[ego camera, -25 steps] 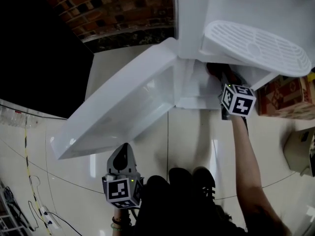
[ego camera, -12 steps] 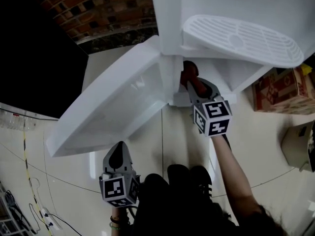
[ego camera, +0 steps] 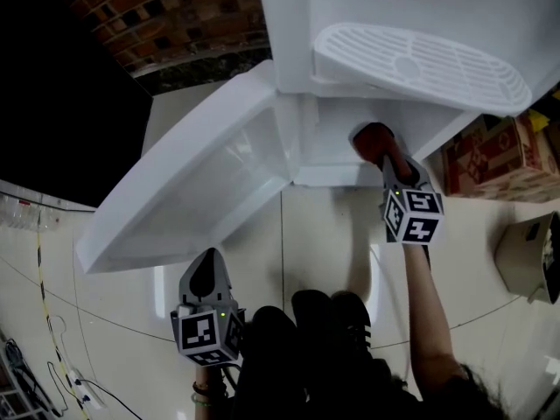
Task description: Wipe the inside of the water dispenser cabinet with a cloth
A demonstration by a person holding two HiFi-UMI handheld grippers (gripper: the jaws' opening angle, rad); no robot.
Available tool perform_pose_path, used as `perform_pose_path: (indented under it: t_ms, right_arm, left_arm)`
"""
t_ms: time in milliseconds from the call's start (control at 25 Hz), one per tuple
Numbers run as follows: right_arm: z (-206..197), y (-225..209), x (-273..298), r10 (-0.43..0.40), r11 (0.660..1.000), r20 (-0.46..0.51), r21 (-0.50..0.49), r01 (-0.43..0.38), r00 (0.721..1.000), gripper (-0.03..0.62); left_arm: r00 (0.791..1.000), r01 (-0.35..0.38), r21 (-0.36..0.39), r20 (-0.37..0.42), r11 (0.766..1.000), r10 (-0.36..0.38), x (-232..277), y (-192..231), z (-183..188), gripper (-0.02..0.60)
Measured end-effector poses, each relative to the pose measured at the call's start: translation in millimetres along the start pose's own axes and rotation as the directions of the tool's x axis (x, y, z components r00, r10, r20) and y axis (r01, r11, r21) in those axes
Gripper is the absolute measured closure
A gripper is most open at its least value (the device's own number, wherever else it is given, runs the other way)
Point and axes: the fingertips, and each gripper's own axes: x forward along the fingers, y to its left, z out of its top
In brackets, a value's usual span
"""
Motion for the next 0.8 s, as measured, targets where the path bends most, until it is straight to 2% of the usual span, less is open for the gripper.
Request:
perform_pose_path:
  t_ms: [120, 240, 480, 640, 800]
  right_arm:
    - [-4.3, -31.5, -13.5, -0.055, 0.998, -0.006, -0.002, 0.055, 0.998, 0.519]
    - [-4.9, -34.6, -20.9, -0.049, 0.999, -0.006, -0.005, 0.049, 0.999, 0.519]
    - [10.1, 19.1, -39.7, 0.103, 0.995, 0.05, -0.015, -0.102, 0.993, 0.519]
    - [18.3, 70.2, -62.4, 0.219, 0.975, 0.093, -0.054, -0.214, 0.971, 0.519]
    - [21.2, 103.1, -91.9, 0.281, 0.96, 0.119, -0.049, -0.277, 0.952, 0.519]
  left_arm:
    - [1.0, 0.002, -0.018, 0.008, 1.0, -0.002, 0.9, -3.3, 1.7, 0.578]
    - [1.0, 0.004, -0.029, 0.014, 1.0, -0.003, -1.6, -9.4, 2.5, 0.578]
    - [0.999, 0.014, -0.014, 0.032, 1.0, -0.013, -8.1, -26.3, 7.9, 0.578]
    - [0.997, 0.028, 0.053, 0.075, 0.998, -0.032, 1.4, -38.3, 21.7, 0.578]
    - [0.991, 0.053, 0.051, 0.118, 0.997, -0.059, 11.6, -55.5, 39.7, 0.578]
